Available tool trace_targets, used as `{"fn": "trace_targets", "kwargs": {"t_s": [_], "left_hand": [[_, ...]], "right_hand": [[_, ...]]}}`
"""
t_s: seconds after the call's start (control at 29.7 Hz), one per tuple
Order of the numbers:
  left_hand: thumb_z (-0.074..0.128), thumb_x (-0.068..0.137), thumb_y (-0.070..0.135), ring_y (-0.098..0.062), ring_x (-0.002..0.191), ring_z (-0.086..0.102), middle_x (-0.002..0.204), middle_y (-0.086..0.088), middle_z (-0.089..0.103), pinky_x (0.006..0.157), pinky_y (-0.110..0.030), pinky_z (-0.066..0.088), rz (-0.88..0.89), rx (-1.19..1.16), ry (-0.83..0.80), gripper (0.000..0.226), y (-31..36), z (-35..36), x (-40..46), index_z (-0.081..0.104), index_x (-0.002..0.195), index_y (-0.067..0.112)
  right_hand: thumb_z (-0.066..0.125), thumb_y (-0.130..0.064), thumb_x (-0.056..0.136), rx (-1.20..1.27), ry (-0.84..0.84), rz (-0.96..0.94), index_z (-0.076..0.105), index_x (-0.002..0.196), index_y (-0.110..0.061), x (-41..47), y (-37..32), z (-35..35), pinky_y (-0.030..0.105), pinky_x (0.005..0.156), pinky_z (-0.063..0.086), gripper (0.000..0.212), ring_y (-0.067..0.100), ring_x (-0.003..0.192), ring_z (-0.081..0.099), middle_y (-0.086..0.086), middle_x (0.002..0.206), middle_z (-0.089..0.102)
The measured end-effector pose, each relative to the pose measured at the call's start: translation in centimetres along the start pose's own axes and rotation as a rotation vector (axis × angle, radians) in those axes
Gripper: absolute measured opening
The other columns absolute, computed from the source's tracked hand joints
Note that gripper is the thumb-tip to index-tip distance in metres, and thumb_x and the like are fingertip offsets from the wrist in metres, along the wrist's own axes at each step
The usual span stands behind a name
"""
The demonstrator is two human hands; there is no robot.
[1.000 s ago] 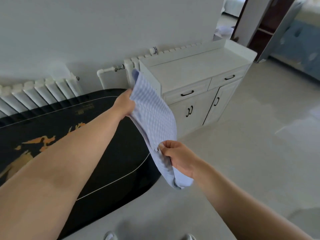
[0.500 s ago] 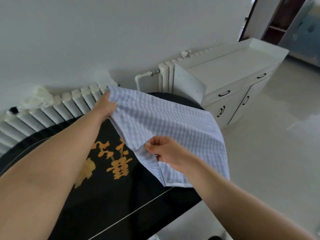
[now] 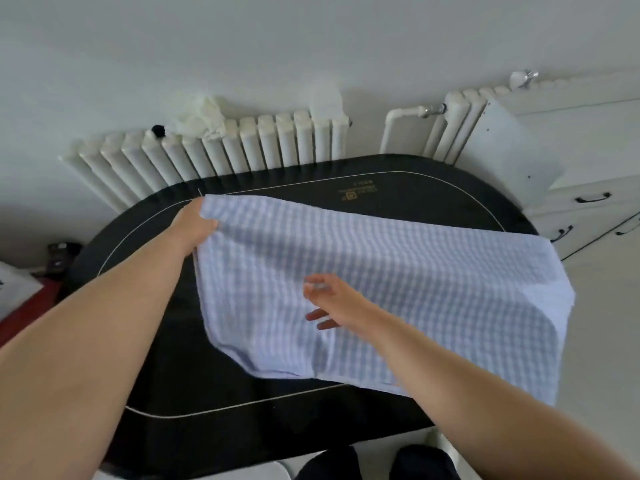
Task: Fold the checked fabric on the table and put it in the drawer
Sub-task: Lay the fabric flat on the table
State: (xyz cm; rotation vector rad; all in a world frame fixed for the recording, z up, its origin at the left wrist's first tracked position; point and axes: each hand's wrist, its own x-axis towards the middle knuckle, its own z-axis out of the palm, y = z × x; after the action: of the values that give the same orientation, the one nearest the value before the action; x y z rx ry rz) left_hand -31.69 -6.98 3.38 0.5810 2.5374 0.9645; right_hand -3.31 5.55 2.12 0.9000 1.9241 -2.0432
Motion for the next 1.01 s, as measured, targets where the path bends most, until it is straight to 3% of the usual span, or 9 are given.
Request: {"fn": "trace_targets", "kwargs": {"t_s": [0.1, 0.24, 0.34, 0.44, 0.54, 0.67, 0.81, 0.91, 1.01], "left_hand": [[0.053, 0.088, 0.004, -0.033, 0.111, 0.055, 0.125, -0.014, 0.058, 0.091, -0.036, 0.044, -0.036, 0.07, 0.03, 0.044, -3.0, -1.5, 0.1, 0.052, 0.131, 0.014], [0.056, 0.088, 0.007, -0.04, 0.108, 0.055, 0.125, -0.023, 0.056, 0.09, -0.045, 0.047, -0.284, 0.267, 0.152, 0.04, -9.6, -4.5, -1.0, 0.052, 0.128, 0.011], [0.058, 0.082, 0.003, -0.04, 0.1, 0.057, 0.117, -0.025, 0.06, 0.077, -0.04, 0.045, -0.442, 0.286, 0.224, 0.031, -13.0, -5.9, -2.3, 0.054, 0.113, 0.009], [0.059, 0.084, 0.01, -0.041, 0.125, 0.042, 0.139, -0.018, 0.044, 0.095, -0.049, 0.04, -0.432, 0.389, 0.245, 0.06, -13.1, -3.6, -3.3, 0.035, 0.139, 0.017], [0.058, 0.091, 0.028, -0.032, 0.142, 0.017, 0.158, -0.005, 0.015, 0.106, -0.053, 0.03, -0.233, 0.574, -0.019, 0.068, -11.2, 2.4, -5.8, 0.022, 0.148, 0.024], [0.051, 0.092, 0.049, -0.03, 0.147, -0.007, 0.16, 0.005, -0.014, 0.113, -0.056, 0.017, -0.096, 0.642, -0.42, 0.078, -9.5, 11.5, -9.3, 0.002, 0.151, 0.034], [0.057, 0.087, 0.054, -0.031, 0.146, -0.013, 0.158, 0.007, -0.023, 0.112, -0.057, 0.016, -0.23, 0.653, -0.613, 0.091, -10.1, 15.7, -10.8, -0.005, 0.151, 0.033], [0.057, 0.09, 0.047, -0.029, 0.146, -0.01, 0.159, 0.004, -0.02, 0.114, -0.055, 0.016, -0.289, 0.65, -0.505, 0.086, -9.7, 17.3, -11.3, -0.001, 0.152, 0.029], [0.055, 0.092, 0.041, -0.027, 0.147, 0.002, 0.161, -0.002, -0.003, 0.114, -0.051, 0.018, -0.271, 0.538, -0.321, 0.067, -8.0, 19.5, -12.0, 0.022, 0.147, 0.02]], "right_hand": [[0.051, -0.034, 0.096, -0.204, 0.237, 0.005, 0.036, 0.135, -0.018, 2.4, 2.5, -0.9, 0.031, 0.057, 0.048, 0.044, 0.022, 0.071, 0.062, 0.006, 0.109, 0.064], [0.05, -0.042, 0.094, -0.478, 0.358, 0.03, 0.031, 0.137, -0.03, 4.7, 5.6, -4.8, 0.028, 0.057, 0.048, 0.049, 0.011, 0.079, 0.062, -0.009, 0.112, 0.057], [0.055, -0.043, 0.091, -0.624, 0.271, 0.091, 0.025, 0.145, -0.028, 6.8, 7.5, -5.9, 0.04, 0.091, 0.048, 0.063, 0.024, 0.12, 0.05, 0.001, 0.141, 0.046], [0.057, -0.047, 0.089, -0.807, 0.077, 0.155, 0.014, 0.151, -0.023, 8.2, 9.4, -5.1, 0.043, 0.113, 0.025, 0.078, 0.031, 0.141, 0.023, 0.005, 0.157, 0.021], [0.056, -0.048, 0.09, -0.996, -0.072, 0.193, 0.01, 0.151, -0.017, 8.9, 11.3, -3.9, 0.038, 0.117, 0.017, 0.082, 0.029, 0.145, 0.016, 0.011, 0.159, 0.011], [0.054, -0.053, 0.089, -1.211, -0.103, 0.217, 0.012, 0.151, -0.027, 8.8, 13.5, -3.3, 0.049, 0.116, 0.018, 0.079, 0.03, 0.147, 0.001, 0.005, 0.161, -0.003], [0.054, -0.041, 0.091, -1.086, 0.012, 0.12, 0.039, 0.14, -0.021, 9.3, 13.5, -5.1, 0.043, 0.106, 0.037, 0.055, 0.031, 0.134, 0.037, 0.005, 0.153, 0.028], [0.054, -0.034, 0.092, -0.882, 0.238, 0.088, 0.052, 0.129, -0.018, 9.9, 13.0, -8.4, 0.03, 0.083, 0.046, 0.04, 0.028, 0.098, 0.062, 0.005, 0.138, 0.043], [0.051, -0.032, 0.093, -0.867, 0.348, 0.154, 0.052, 0.127, -0.017, 10.7, 12.7, -12.8, 0.027, 0.076, 0.041, 0.038, 0.028, 0.102, 0.058, 0.002, 0.139, 0.039]]}}
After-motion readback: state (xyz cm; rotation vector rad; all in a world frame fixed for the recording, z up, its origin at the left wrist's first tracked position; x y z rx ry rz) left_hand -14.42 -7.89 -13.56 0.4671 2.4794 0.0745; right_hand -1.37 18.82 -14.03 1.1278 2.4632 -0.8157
